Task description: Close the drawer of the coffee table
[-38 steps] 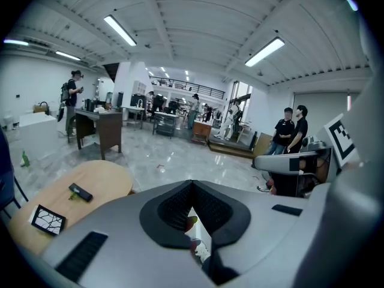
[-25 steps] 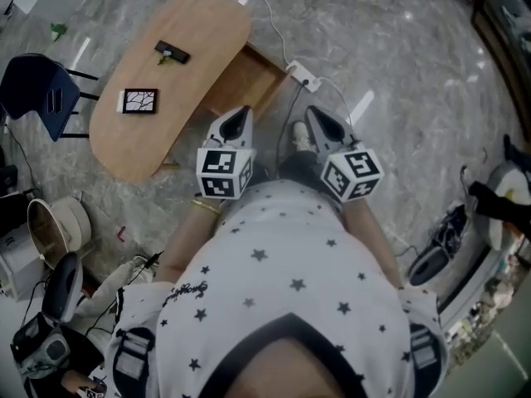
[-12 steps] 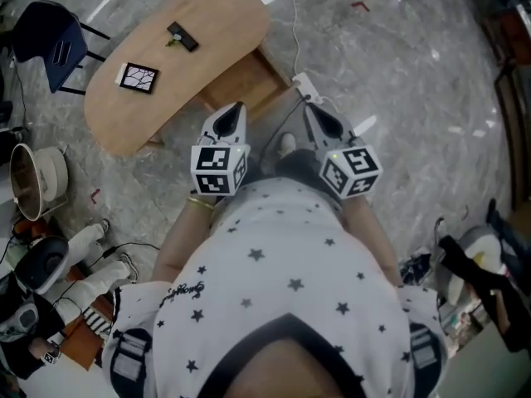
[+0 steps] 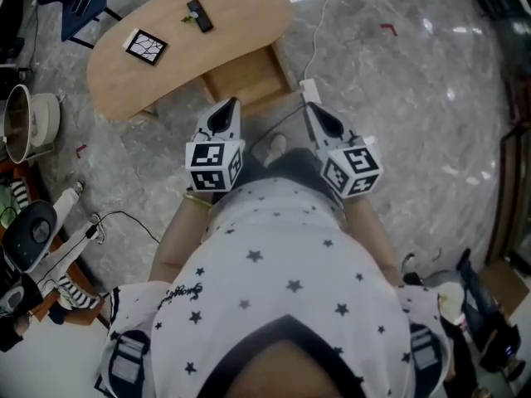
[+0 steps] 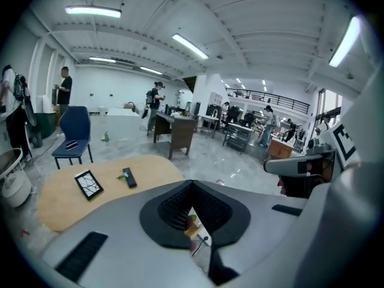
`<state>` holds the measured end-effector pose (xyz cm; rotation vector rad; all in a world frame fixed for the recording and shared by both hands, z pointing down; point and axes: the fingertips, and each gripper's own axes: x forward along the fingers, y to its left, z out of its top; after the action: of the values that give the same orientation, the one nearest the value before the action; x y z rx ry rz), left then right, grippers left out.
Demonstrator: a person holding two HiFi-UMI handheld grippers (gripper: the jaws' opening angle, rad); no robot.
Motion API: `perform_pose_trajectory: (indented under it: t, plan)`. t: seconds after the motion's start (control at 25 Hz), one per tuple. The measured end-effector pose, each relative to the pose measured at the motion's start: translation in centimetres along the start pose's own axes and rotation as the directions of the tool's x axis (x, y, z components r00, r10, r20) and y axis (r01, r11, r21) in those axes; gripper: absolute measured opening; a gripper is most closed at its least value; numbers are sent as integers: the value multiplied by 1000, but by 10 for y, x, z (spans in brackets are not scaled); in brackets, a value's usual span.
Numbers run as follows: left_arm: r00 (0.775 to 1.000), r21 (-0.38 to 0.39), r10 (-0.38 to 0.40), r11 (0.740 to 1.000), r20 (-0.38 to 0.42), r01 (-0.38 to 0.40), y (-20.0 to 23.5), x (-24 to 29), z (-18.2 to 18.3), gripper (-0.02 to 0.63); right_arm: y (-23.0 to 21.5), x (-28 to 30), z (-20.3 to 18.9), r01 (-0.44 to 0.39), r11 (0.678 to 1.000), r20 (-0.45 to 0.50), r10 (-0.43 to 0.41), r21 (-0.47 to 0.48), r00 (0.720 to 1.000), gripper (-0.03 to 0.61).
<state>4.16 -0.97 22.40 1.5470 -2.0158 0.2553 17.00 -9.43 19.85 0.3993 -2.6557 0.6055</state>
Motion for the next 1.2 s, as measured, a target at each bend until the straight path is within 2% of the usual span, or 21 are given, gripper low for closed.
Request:
perform_pose_trajectory:
  t: [0.2, 0.56, 0.8, 1.2]
  plan:
    - [994, -67, 105, 992, 6, -105, 19, 3, -8, 8, -11, 17, -6, -66, 998, -49, 65, -23, 997, 8]
    - [963, -157, 268, 951, -9, -266, 55, -11, -37, 8, -26, 37, -24, -124, 992, -114, 119, -32, 986, 8]
    - [946, -193, 321, 927, -36, -322, 79, -9, -62, 8, -36, 50, -45, -116, 993, -159, 111, -22, 981, 8]
    - [930, -220, 352, 904, -109, -368, 117, 6, -119, 8, -51, 79, -88, -87, 996, -221, 81, -15, 972, 8]
